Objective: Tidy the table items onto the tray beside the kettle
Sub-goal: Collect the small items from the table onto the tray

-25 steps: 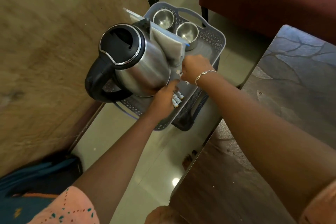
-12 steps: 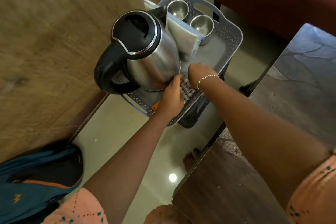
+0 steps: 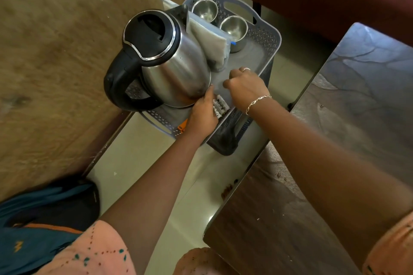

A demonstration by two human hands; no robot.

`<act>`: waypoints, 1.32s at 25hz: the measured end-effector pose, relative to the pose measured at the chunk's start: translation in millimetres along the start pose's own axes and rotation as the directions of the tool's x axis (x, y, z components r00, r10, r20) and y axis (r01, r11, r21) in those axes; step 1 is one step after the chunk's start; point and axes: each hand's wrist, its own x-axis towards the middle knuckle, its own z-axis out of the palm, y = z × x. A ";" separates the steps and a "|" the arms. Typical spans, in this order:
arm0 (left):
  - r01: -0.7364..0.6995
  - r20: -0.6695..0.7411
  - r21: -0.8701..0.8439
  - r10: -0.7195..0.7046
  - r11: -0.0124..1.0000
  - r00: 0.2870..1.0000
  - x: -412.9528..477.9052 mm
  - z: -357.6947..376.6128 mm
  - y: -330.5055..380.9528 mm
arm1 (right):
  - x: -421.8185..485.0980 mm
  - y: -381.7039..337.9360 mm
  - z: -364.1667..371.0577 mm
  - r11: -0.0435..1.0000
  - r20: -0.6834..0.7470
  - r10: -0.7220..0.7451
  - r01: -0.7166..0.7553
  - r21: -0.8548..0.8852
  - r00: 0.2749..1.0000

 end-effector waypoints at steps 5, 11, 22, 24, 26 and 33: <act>-0.031 0.078 0.081 0.024 0.996 0.997 -9.1 -2.0 2.1 | -47.5 25.6 6.7 0.995 -0.256 0.078 -0.061 0.076 0.964; -0.189 -0.202 0.402 0.288 0.896 0.936 -56.4 18.1 51.9 | -137.0 52.2 19.8 0.973 -0.236 0.227 -0.209 0.098 0.945; -0.446 0.053 0.451 0.475 0.773 0.878 -190.5 190.0 248.1 | -404.0 149.1 31.9 0.840 -0.213 0.542 -0.515 0.170 0.813; -0.510 0.134 0.472 0.513 0.719 0.848 -217.8 216.4 285.6 | -454.4 166.6 36.4 0.788 -0.177 0.614 -0.582 0.200 0.770; -0.570 0.219 0.498 0.542 0.653 0.812 -242.0 238.6 314.1 | -495.4 180.1 42.0 0.741 -0.138 0.668 -0.639 0.204 0.731; -0.742 0.417 0.479 0.622 0.469 0.663 -319.5 314.6 402.3 | -631.8 238.7 44.3 0.553 -0.120 0.833 -0.803 0.223 0.541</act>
